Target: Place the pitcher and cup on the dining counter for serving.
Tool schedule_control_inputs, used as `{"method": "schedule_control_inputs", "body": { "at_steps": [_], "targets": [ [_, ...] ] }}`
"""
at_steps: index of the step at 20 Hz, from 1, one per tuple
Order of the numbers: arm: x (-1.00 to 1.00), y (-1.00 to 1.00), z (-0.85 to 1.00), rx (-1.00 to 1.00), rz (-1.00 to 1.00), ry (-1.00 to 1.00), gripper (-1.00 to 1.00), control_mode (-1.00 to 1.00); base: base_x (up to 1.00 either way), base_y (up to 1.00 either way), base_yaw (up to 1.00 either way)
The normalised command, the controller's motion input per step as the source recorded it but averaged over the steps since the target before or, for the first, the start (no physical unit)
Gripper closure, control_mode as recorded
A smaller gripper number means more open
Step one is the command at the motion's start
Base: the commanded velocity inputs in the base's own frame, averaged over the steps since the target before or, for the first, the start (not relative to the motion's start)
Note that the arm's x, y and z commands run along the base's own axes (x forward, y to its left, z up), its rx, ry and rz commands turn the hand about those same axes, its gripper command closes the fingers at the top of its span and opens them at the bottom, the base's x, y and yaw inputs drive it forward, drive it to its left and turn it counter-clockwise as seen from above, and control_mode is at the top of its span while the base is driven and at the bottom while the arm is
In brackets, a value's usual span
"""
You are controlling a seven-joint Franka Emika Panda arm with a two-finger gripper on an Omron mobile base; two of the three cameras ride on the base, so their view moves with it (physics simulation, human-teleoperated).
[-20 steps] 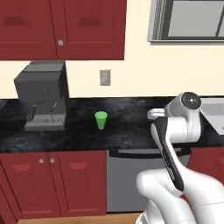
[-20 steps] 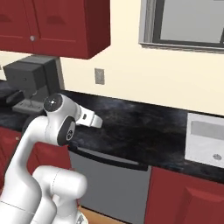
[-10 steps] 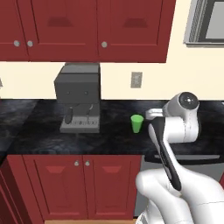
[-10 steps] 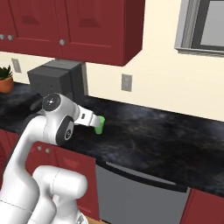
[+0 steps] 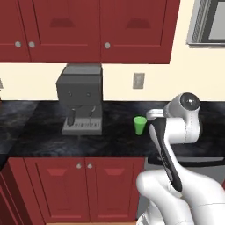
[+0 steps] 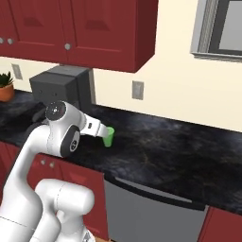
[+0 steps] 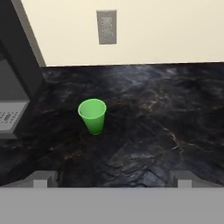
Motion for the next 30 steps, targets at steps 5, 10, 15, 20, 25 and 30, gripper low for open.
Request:
{"method": "schedule_control_inputs", "body": {
  "at_steps": [5,10,15,20,25,30],
  "targets": [
    [0.00,0.00,0.00,0.00,0.00,0.00,-1.00,1.00,0.35,0.30,-0.12],
    [0.00,0.00,0.00,0.00,0.00,0.00,-1.00,1.00,0.31,0.04,-0.08],
    [0.00,0.00,0.00,0.00,0.00,0.00,-1.00,1.00,0.36,0.00,-0.01],
    [0.32,0.00,-0.04,0.11,0.00,0.18,-1.00,-1.00,0.07,0.00,0.00],
    [0.69,-0.06,-0.16,0.23,0.00,0.40,-1.00,-1.00,0.00,0.00,0.00],
    [0.22,-0.02,-0.05,0.08,0.00,0.22,-1.00,-1.00,0.00,0.00,0.00]
  ]
}}
